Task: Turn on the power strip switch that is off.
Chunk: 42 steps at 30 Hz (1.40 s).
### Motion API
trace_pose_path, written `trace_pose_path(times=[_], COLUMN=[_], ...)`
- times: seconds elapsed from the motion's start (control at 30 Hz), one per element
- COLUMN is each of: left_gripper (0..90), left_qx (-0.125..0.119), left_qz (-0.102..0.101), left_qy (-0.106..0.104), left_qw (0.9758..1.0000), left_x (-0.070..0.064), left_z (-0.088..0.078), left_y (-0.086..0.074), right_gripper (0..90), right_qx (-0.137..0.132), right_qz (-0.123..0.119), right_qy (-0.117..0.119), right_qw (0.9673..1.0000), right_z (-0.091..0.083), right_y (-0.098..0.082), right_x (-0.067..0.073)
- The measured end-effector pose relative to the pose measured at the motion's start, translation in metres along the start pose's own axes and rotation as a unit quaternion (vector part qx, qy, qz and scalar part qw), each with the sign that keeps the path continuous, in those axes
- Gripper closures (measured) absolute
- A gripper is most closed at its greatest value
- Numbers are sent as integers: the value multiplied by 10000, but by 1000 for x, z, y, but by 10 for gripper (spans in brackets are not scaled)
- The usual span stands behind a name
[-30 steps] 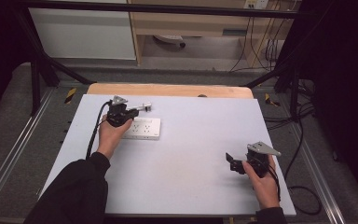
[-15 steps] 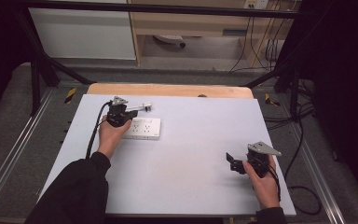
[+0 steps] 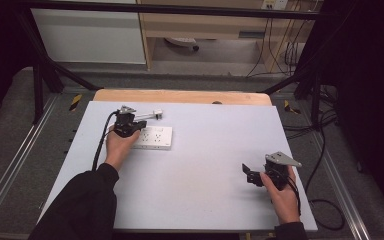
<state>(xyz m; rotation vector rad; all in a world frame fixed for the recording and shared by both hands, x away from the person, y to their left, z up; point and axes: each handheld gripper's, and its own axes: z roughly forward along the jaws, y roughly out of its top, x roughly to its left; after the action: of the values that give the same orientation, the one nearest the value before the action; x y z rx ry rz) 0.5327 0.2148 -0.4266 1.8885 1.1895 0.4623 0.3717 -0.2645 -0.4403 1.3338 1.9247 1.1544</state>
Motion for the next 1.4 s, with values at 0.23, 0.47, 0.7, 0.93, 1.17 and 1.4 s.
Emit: trace_pose_path(times=[0.23,0.47,0.7,0.93,1.17,1.4], left_gripper=[900,900,900,900,900,900], left_qx=[4,63,84,77,64,56], left_qz=[-135,-72,-133,-153,-149,-156], left_qy=[-2,37,45,15,14,49], left_qw=[9999,9999,9999,9999,9999,9999], left_x=[3,2,6,7,6,5], left_z=[0,2,2,3,3,3], left_y=[-1,-2,-5,-6,-7,-7], right_gripper=[30,29,29,28,28,28], right_qx=[-7,8,10,12,14,4], right_qz=[-6,-1,4,6,8,3], right_qy=[0,11,17,16,20,14], right_qw=[10000,10000,10000,10000,10000,10000], right_z=[0,0,0,0,0,-1], right_y=[0,0,0,0,0,0], right_x=[-1,0,0,0,0,-1])
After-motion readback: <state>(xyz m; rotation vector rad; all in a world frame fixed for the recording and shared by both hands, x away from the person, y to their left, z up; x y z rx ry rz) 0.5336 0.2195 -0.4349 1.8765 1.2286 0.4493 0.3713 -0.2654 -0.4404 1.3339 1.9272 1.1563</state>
